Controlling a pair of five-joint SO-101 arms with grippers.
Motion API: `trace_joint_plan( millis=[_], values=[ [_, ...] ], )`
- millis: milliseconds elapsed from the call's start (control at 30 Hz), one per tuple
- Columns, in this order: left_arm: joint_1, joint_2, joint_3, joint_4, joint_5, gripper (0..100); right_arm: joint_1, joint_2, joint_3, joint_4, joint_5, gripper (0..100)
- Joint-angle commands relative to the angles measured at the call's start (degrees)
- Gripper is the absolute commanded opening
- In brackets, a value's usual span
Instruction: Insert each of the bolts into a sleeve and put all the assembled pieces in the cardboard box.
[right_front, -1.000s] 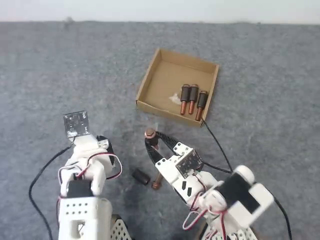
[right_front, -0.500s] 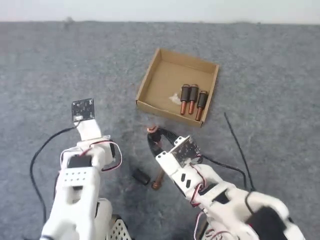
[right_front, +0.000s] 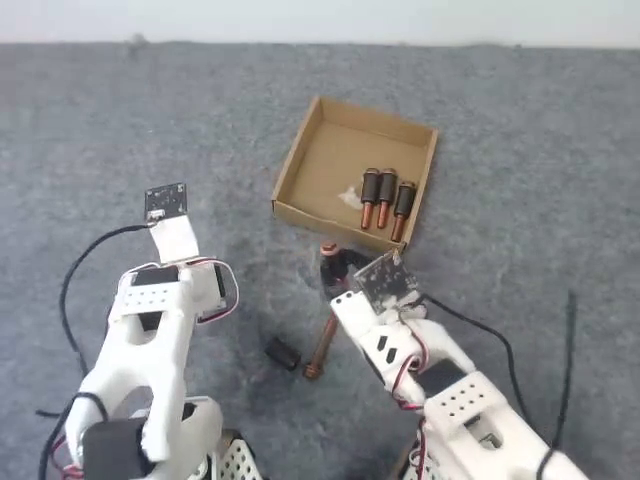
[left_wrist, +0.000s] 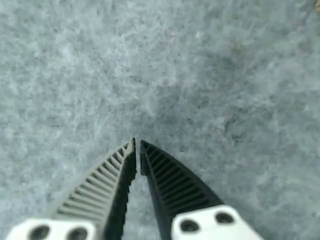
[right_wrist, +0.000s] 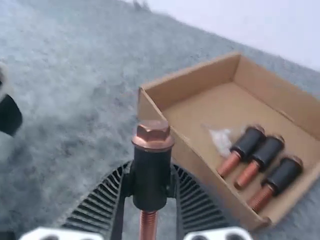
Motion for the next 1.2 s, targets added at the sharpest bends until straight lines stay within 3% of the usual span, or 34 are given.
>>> trace_joint_plan(
  millis=[0,67,367,567,1167],
  values=[
    [-0.35,-0.09,-2.95,0.18,-0.35,1,3.56,-6.90,-10.02,18.15,-0.18,0.6],
    [-0.35,-0.09,-2.86,0.18,-0.35,1,4.79,-6.81,-13.36,23.96,-0.18,0.6],
    [-0.35,0.26,-2.86,0.09,-0.35,1,14.64,3.03,-25.58,30.73,-5.01,0.6],
    [-1.67,0.35,-2.95,-0.09,-0.35,1,14.73,20.44,-42.11,39.69,-5.45,0.6],
    [-2.20,0.35,-3.12,-0.26,-0.35,1,14.29,62.11,-88.44,46.29,-10.11,0.9]
  ],
)
